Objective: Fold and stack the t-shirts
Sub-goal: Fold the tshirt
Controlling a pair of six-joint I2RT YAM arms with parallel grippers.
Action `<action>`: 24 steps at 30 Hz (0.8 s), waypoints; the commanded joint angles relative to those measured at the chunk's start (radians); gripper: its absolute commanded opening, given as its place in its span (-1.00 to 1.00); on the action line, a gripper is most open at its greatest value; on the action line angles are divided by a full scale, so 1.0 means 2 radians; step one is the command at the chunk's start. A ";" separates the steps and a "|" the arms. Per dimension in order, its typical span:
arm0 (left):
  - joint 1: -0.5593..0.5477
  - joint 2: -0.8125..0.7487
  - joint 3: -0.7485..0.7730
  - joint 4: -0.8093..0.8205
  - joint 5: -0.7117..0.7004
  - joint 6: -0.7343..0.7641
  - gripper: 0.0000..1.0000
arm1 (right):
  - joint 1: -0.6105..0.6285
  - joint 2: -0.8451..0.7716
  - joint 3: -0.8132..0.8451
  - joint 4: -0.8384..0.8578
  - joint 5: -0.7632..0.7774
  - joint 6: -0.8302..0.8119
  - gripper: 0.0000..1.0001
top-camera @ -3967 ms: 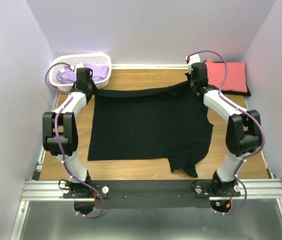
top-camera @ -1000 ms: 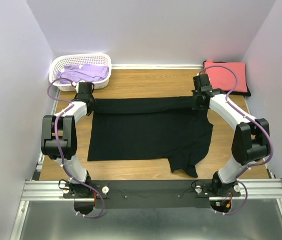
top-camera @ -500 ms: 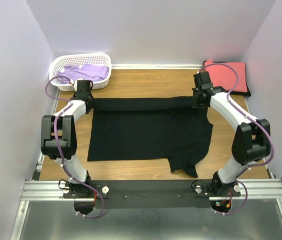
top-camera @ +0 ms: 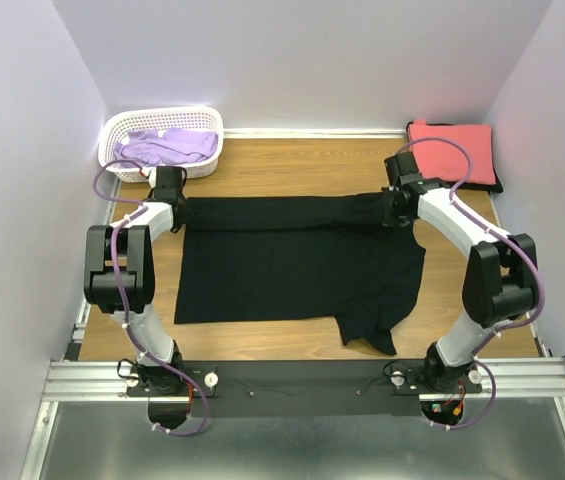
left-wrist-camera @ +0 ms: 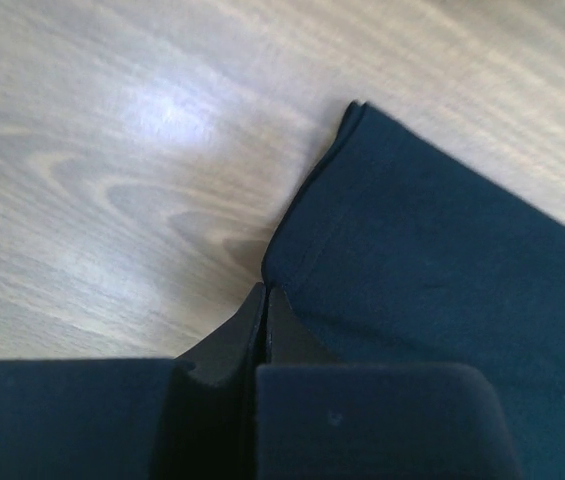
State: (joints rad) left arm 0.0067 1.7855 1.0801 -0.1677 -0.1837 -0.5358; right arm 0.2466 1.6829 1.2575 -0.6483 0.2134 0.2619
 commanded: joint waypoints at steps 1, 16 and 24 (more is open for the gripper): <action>0.005 0.002 -0.012 -0.006 -0.015 -0.010 -0.85 | -0.004 0.025 -0.025 -0.019 -0.038 0.020 -0.94; -0.002 -0.084 0.008 -0.001 -0.015 0.008 0.36 | -0.093 0.014 0.034 0.072 -0.119 0.032 0.28; -0.029 -0.035 0.044 0.026 0.002 0.035 0.34 | -0.195 0.077 0.001 0.233 -0.263 0.124 0.04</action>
State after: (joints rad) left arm -0.0273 1.6535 1.1255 -0.1593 -0.1898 -0.5041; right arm -0.0875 1.7599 1.2945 -0.3782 -0.1387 0.4061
